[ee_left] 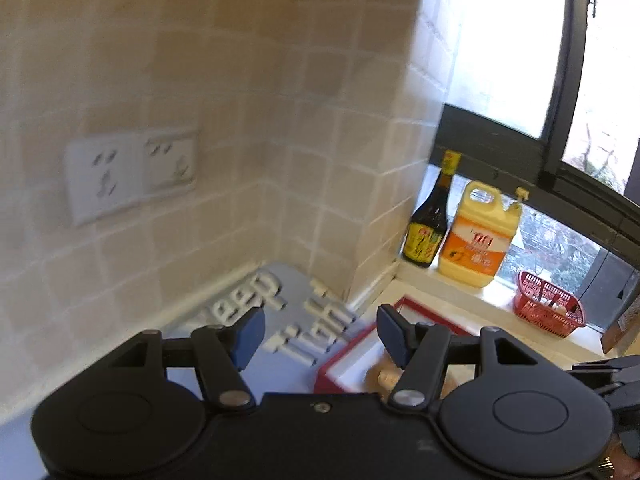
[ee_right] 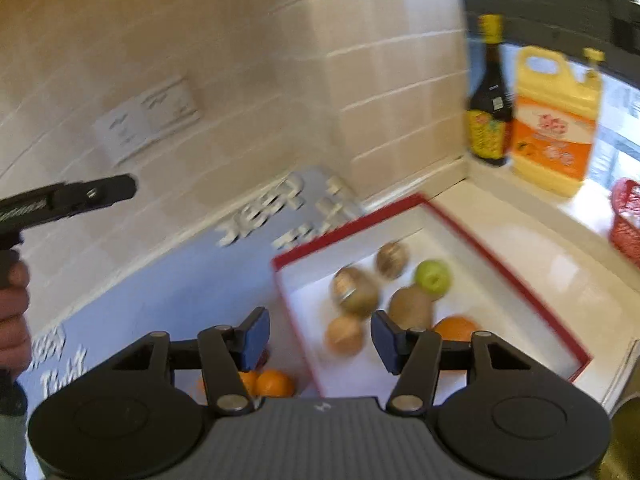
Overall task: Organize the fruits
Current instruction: 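Carry the striped fruit into the box and open the left tool, then grasp a green apple with the right tool while the left grasps an orange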
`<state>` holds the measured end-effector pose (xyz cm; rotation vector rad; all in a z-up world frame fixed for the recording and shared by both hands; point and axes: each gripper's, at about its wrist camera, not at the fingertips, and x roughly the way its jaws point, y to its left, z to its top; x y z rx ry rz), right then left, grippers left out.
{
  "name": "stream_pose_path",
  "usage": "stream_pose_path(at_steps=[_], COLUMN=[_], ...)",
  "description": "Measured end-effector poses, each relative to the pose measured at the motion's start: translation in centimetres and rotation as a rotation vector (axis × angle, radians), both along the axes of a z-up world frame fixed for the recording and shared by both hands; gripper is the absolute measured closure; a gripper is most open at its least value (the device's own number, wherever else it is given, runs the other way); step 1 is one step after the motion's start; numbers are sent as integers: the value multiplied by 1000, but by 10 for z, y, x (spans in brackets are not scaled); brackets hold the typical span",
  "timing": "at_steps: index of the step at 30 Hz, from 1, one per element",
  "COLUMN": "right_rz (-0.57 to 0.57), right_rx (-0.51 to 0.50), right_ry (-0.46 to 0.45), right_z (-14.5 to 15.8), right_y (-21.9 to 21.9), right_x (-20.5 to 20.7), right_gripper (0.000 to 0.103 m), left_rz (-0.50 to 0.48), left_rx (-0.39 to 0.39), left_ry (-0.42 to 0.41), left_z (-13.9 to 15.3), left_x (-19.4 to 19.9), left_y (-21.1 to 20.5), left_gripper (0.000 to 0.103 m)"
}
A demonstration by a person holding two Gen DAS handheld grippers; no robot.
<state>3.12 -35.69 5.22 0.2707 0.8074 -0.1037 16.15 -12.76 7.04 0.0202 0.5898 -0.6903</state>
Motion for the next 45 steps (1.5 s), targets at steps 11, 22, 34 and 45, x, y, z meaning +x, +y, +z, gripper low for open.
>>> stream_pose_path(at_steps=[11,22,34,45], right_rz=[237,272,256,218], right_rx=[3,10,1,80], right_ry=[294,419,425,321], right_z=[-89,-132,-133,-91], right_y=[83,110,110,84], right_x=[-18,-27,-24,-21], right_gripper=[38,37,50,50], left_rz=[18,11,-33,-52], left_rx=[142,211,203,131], left_ry=[237,309,323,138], left_z=[-119,-170,-179,-111], left_x=[-22,-25,-25,-33], left_y=[22,2,-13,-14], left_gripper=[23,23,54,56])
